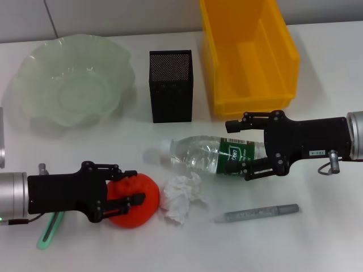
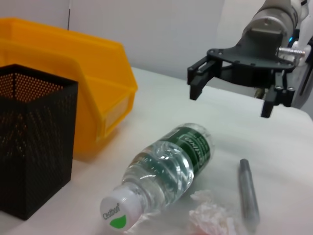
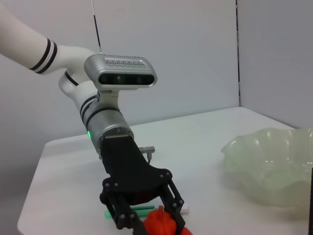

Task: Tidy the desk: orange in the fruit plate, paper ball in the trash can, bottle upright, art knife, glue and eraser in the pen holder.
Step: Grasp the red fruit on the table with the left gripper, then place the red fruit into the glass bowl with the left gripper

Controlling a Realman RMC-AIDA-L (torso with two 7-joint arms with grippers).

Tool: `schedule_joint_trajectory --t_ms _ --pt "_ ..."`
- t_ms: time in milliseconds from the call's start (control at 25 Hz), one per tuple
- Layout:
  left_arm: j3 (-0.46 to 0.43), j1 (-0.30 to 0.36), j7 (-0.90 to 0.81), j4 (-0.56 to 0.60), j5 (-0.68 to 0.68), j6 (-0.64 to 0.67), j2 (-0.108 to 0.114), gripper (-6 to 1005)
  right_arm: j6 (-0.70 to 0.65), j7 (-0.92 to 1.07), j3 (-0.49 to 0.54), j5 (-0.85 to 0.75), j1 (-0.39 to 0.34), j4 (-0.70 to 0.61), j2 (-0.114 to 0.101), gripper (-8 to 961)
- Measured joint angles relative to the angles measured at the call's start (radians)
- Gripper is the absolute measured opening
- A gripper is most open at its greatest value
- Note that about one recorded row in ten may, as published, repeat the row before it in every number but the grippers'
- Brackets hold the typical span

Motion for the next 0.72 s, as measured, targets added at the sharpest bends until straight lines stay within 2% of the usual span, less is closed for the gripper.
schedule_joint_trajectory --t_ms 40,120,560,720 --pt "0.006 -0.003 -0.005 0.002 0.0 -0.013 -0.002 780 0.0 0.0 0.0 0.0 0.0 0.0 0.0 840" --pt "0.007 -0.004 -0.006 0.001 -0.001 -0.019 -0.002 554 0.0 0.0 0.0 0.0 -0.001 0.0 0.0 840" --pt "0.007 -0.012 0.008 0.02 -0.02 0.001 -0.002 241 0.0 -0.001 0.007 0.001 -0.012 -0.001 0.0 839" --pt "0.006 -0.006 0.046 0.073 -0.141 0.054 0.001 179 0.0 -0.001 0.011 0.001 -0.013 -0.001 0.0 839"
